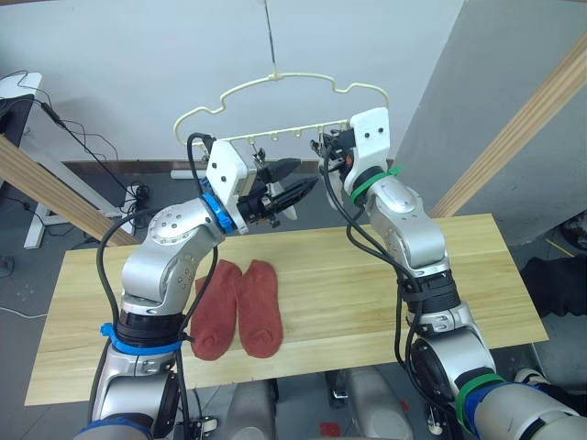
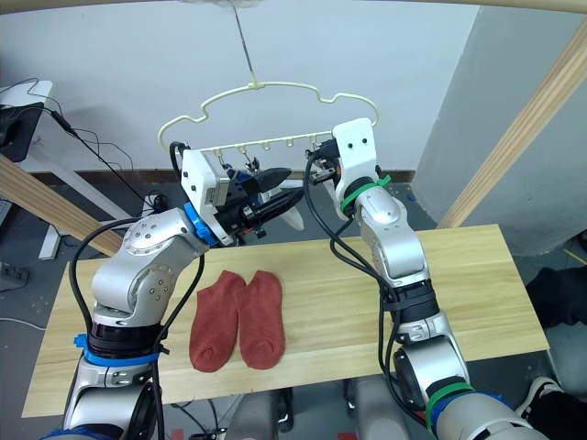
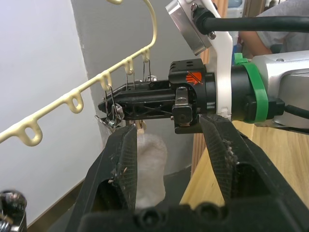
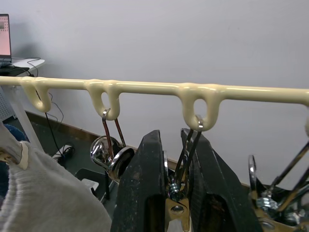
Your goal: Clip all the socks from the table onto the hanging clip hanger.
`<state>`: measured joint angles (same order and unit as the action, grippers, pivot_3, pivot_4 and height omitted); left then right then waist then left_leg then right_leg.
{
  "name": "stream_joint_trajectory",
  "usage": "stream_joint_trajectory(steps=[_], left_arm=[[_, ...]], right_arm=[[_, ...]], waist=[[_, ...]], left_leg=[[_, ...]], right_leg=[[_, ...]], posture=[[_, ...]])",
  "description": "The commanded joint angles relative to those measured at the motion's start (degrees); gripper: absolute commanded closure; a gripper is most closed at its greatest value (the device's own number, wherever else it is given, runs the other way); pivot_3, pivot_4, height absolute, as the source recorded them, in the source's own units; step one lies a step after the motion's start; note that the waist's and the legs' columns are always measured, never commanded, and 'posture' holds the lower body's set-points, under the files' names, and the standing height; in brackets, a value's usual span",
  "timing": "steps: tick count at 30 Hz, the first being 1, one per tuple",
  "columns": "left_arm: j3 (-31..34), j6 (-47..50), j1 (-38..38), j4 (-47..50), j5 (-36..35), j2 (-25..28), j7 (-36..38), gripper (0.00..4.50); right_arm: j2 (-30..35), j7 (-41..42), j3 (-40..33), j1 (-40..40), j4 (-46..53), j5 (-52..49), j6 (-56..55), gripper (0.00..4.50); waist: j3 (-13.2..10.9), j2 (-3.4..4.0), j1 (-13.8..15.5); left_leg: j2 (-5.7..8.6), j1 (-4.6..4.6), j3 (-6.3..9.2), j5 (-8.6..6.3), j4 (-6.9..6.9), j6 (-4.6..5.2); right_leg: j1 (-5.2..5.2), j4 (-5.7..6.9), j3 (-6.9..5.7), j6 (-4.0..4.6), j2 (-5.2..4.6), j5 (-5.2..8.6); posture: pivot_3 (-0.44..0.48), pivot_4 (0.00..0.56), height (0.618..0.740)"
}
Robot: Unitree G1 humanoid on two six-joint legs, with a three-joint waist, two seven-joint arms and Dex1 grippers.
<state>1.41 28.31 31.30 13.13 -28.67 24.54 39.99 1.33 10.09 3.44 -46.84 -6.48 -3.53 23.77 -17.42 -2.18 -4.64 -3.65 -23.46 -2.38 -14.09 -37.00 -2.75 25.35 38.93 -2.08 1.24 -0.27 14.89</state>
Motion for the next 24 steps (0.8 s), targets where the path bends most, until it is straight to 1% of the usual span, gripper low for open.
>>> stream_joint_trajectory(steps=[1,3,6,9,12,14,15,20,24], left_arm=[[-0.50,-0.64,-1.36,3.25,0.94,0.25,-0.88,2.19],[-0.70,-1.64,-3.84,4.03,3.45,0.32,-3.06,2.19],[-0.05,-0.78,-7.55,4.78,6.62,-0.56,-8.52,2.19],[-0.02,0.41,-15.02,7.00,9.08,-1.40,-13.18,1.64],[0.32,1.37,-22.80,7.75,12.31,-3.85,-19.72,0.74],[0.12,3.24,-26.04,7.84,12.33,-5.79,-22.00,0.13],[-0.35,3.48,-27.36,7.62,12.99,-6.39,-22.76,0.00],[-2.01,4.67,-31.26,4.15,15.28,-8.84,-25.34,0.00],[-4.69,6.20,-31.81,0.90,16.70,-8.42,-24.21,0.00]], right_arm=[[-0.17,-0.16,-0.91,-1.46,1.79,-0.73,-0.99,4.25],[-0.26,-0.31,-1.32,-1.52,1.77,-1.06,-0.82,4.25],[-0.13,-0.19,-1.51,-1.53,1.67,-1.22,-0.84,4.25],[0.21,0.25,-1.61,-1.44,1.84,-1.35,-0.58,4.25],[0.61,0.80,-1.61,-1.10,2.50,-1.58,0.15,4.25],[0.87,1.22,-1.54,-0.88,2.88,-1.76,0.60,4.25],[0.95,1.43,-1.43,-0.78,3.02,-1.81,0.80,4.25],[1.27,2.49,-0.99,-0.70,3.19,-1.98,1.51,4.25],[1.25,3.01,-0.84,-0.72,3.22,-1.98,1.92,4.25]], waist=[[0.00,0.00,0.00],[0.00,0.00,-0.01],[0.00,0.00,-0.06],[0.00,0.00,-0.13],[0.00,0.00,-0.18],[0.00,0.00,-0.11],[0.00,0.00,-0.09],[0.00,0.00,0.02],[0.00,0.00,0.00]], left_leg=[[0.00,0.00,0.00,0.00,0.00,0.00],[0.00,0.00,0.00,0.00,0.00,0.00],[-0.01,0.01,-0.01,0.00,0.01,0.00],[-0.02,0.02,0.00,-0.10,0.00,0.18],[-0.02,0.03,-0.02,-0.12,0.02,0.21],[-0.02,0.03,0.00,-0.13,0.01,0.22],[-0.02,0.03,0.00,-0.13,0.00,0.22],[0.00,0.04,0.03,-0.13,-0.03,0.23],[0.00,0.05,0.03,-0.13,-0.02,0.23]], right_leg=[[0.00,0.00,0.00,0.00,0.00,0.00],[0.00,0.00,0.00,0.00,0.00,0.00],[0.00,0.00,0.02,0.00,-0.01,0.00],[0.00,0.03,0.01,0.01,-0.02,0.00],[0.00,0.01,0.05,0.01,-0.03,0.00],[0.00,0.02,0.03,0.01,-0.04,0.00],[0.00,0.03,0.02,0.01,-0.04,0.00],[-0.02,0.06,0.00,0.01,-0.04,-0.01],[-0.01,0.07,-0.01,0.01,-0.03,-0.01]], posture=[[-0.132,0.296,0.740],[-0.132,0.296,0.740],[-0.138,0.293,0.740],[-0.141,0.295,0.740],[-0.140,0.299,0.740],[-0.138,0.301,0.740],[-0.138,0.301,0.740],[-0.143,0.302,0.740],[-0.146,0.302,0.740]])
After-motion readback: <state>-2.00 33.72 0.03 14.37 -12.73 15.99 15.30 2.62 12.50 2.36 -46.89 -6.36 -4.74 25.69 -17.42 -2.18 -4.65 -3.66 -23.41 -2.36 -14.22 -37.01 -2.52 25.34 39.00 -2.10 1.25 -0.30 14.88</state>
